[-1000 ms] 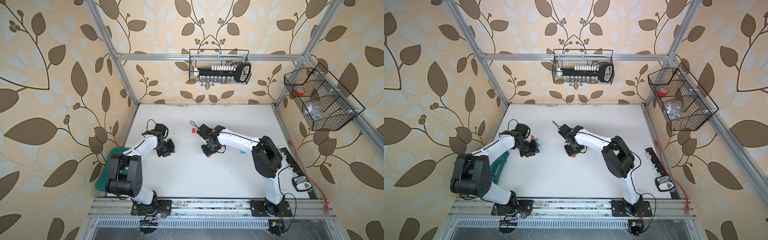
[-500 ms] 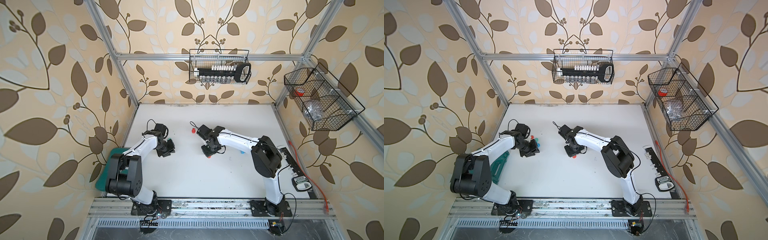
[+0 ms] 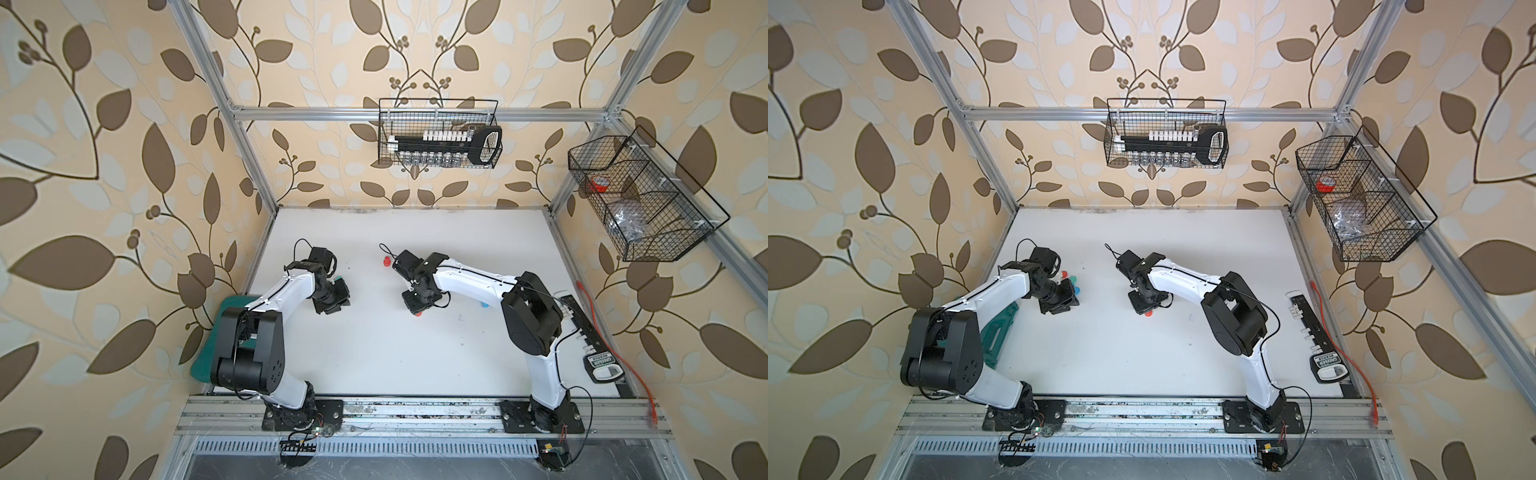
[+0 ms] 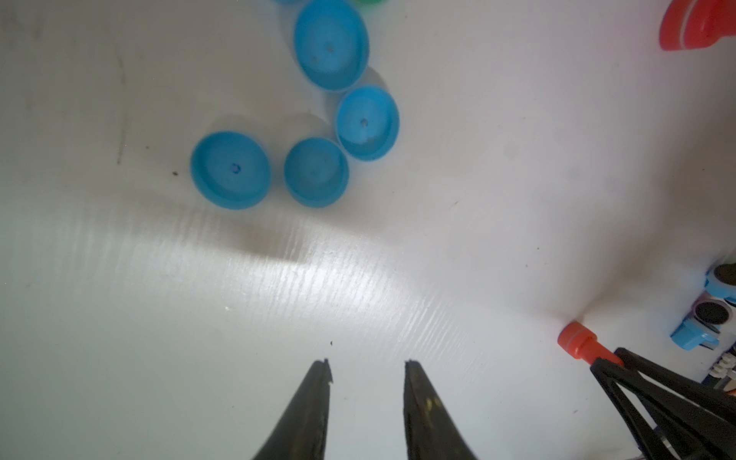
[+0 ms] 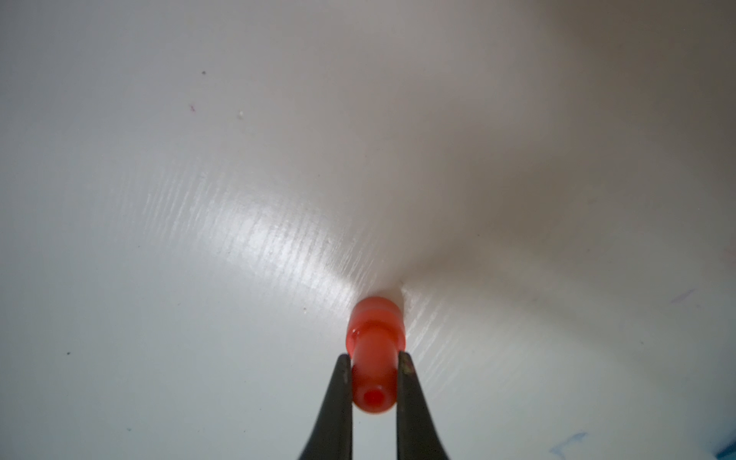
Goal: Close the stamp cap
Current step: Place the stamp at the center of the board.
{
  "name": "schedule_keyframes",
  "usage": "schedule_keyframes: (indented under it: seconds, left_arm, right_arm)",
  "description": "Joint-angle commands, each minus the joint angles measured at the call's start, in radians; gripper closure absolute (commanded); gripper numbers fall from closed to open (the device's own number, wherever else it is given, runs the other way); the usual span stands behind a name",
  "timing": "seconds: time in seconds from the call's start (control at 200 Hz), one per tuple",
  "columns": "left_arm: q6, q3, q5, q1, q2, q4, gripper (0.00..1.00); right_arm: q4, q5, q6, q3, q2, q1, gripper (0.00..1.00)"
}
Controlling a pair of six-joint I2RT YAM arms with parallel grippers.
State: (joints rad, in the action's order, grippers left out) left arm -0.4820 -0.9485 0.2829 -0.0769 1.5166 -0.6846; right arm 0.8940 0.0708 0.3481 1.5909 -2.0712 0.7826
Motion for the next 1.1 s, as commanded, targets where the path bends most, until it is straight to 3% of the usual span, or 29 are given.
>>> schedule_keyframes:
  seconds: [0.0, 0.26, 0.51, 0.755, 0.96, 1.095]
  left_arm:
    - [-0.001, -0.024, -0.014, 0.009, -0.013, -0.018, 0.66]
    - [-0.001, -0.039, -0.01, 0.009, 0.014, -0.01, 0.66]
    - [0.01, -0.081, -0.027, 0.009, 0.033, -0.028, 0.66]
    - [0.02, -0.132, -0.044, 0.009, 0.055, -0.056, 0.65]
    - [0.023, -0.17, -0.045, 0.009, 0.085, -0.066, 0.62]
    - [0.024, -0.209, -0.053, 0.009, 0.104, -0.074, 0.59]
  right_arm:
    - [0.007, 0.032, 0.01, -0.014, -0.108, 0.001, 1.0]
    - [0.035, 0.032, -0.015, 0.118, -0.206, -0.056, 1.0]
    - [0.164, 0.079, -0.061, 0.466, -0.39, -0.172, 0.98]
    - [0.284, 0.087, -0.076, 0.799, -0.558, -0.272, 0.9]
    - [0.298, 0.076, -0.093, 0.844, -0.566, -0.31, 0.8]
    - [0.32, 0.064, -0.104, 0.886, -0.56, -0.309, 0.65]
